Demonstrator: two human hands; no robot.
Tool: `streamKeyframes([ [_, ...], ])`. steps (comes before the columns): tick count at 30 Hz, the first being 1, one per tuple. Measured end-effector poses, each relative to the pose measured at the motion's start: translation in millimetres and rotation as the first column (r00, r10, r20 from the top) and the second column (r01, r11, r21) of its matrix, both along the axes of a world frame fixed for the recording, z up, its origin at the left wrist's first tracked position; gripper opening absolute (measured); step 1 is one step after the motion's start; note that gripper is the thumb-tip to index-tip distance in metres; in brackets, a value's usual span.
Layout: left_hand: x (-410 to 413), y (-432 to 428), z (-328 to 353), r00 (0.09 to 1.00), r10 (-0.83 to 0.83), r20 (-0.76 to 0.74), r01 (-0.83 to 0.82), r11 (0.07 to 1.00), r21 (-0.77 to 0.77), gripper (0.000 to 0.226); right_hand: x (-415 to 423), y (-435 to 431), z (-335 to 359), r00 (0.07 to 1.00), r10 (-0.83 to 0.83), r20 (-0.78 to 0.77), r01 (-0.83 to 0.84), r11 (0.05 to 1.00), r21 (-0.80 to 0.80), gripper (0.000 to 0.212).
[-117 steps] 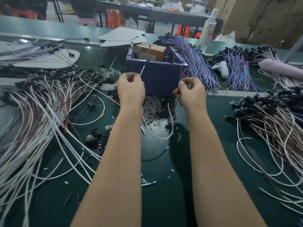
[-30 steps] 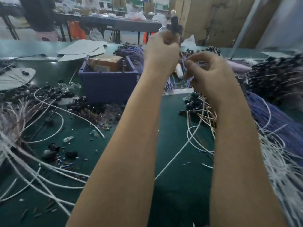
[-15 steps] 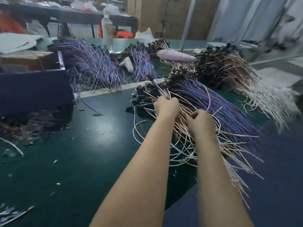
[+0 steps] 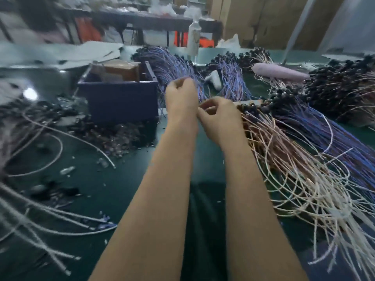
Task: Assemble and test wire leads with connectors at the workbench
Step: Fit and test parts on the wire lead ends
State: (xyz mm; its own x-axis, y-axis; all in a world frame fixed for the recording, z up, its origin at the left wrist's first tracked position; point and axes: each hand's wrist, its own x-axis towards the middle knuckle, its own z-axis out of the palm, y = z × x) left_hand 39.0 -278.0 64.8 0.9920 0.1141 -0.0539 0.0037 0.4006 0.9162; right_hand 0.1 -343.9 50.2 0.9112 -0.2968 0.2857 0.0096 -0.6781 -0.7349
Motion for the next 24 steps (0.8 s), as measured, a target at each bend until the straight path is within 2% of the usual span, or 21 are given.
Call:
streamKeyframes([
  [3,7,71,-1,0.97,0.243,0.013,-0.243,0.97,-0.01,0.018,17,70,-7,0.966,0.24,-0.092,-0.237,0.97,0.043,0.018],
  [6,8,138,-10,0.903,0.428,-0.022,-0.428,0.904,0.021,0.004,26,134,-22,0.917,0.375,-0.134,-0.372,0.927,0.046,0.018],
  [9,7,196,-21,0.824,0.555,-0.108,-0.559,0.829,0.002,0.009,37,190,-40,0.863,0.475,-0.171,-0.487,0.873,-0.028,0.025],
  [11,6,228,-29,0.789,0.592,-0.165,-0.602,0.799,-0.014,0.008,46,222,-51,0.848,0.495,-0.19,-0.525,0.835,-0.164,0.028],
  [13,4,251,-34,0.778,0.595,-0.2,-0.596,0.801,0.061,0.011,55,249,-61,0.854,0.456,-0.251,-0.517,0.801,-0.302,0.031],
  [16,2,271,-40,0.744,0.635,-0.208,-0.629,0.77,0.102,0.022,65,276,-69,0.831,0.378,-0.409,-0.524,0.78,-0.344,0.034],
  [18,1,274,-41,0.715,0.656,-0.24,-0.663,0.746,0.066,0.012,68,284,-70,0.845,0.339,-0.414,-0.49,0.8,-0.346,0.034],
  [19,1,274,-41,0.704,0.659,-0.264,-0.675,0.737,0.038,0.008,69,284,-70,0.879,0.339,-0.334,-0.446,0.833,-0.327,0.032],
  [21,1,273,-42,0.696,0.671,-0.254,-0.677,0.732,0.078,0.009,67,277,-61,0.919,0.384,-0.083,-0.393,0.907,-0.154,0.028],
  [22,2,272,-42,0.693,0.685,-0.224,-0.676,0.726,0.131,0.006,64,270,-53,0.91,0.414,0.007,-0.414,0.91,-0.007,0.026],
  [24,3,271,-42,0.705,0.689,-0.169,-0.643,0.721,0.259,0.018,58,250,-30,0.873,0.471,0.127,-0.488,0.833,0.261,0.027],
])
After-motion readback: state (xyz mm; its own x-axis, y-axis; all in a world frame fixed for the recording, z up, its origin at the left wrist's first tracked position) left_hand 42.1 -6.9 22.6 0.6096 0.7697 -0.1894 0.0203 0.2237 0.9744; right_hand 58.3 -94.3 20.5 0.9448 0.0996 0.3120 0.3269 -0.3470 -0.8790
